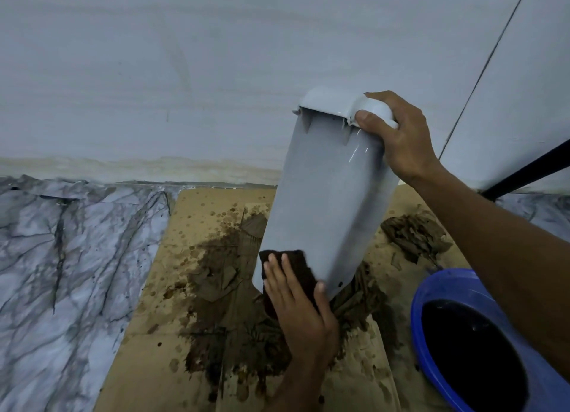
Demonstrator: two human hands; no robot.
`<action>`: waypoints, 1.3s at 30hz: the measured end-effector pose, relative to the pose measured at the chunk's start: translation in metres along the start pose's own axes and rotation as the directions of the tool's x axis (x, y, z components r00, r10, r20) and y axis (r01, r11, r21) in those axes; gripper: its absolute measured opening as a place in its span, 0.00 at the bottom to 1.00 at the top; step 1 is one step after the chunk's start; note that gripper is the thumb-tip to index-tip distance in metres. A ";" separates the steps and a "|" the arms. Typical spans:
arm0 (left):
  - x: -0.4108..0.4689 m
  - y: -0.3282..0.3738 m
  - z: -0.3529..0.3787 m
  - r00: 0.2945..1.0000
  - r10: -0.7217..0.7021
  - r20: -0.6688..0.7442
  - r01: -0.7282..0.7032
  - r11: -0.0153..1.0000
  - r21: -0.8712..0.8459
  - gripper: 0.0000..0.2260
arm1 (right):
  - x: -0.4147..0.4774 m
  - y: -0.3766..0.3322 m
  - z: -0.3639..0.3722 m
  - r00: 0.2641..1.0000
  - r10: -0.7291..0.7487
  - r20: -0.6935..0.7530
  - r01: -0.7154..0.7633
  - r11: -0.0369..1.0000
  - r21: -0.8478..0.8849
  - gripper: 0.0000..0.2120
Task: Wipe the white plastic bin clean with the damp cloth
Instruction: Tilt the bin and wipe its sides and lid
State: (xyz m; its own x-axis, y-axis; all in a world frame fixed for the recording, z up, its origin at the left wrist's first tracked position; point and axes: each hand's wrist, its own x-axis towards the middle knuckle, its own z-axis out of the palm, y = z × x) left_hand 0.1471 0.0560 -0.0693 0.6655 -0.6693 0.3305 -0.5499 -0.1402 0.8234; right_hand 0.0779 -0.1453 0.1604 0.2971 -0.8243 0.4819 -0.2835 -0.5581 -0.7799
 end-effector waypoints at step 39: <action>0.182 0.119 -0.179 0.966 0.124 0.226 -0.131 0.991 0.017 0.14 | -0.080 -0.075 0.034 0.886 -0.001 0.463 0.143 0.952 -0.271 0.37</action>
State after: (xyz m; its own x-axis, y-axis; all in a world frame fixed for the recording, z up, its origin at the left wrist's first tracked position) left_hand 0.2928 0.0480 0.1714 0.4612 -0.8288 0.3170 -0.6408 -0.0640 0.7650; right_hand 0.1061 -0.0340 0.1668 0.6860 -0.6860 0.2425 -0.4747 -0.6745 -0.5654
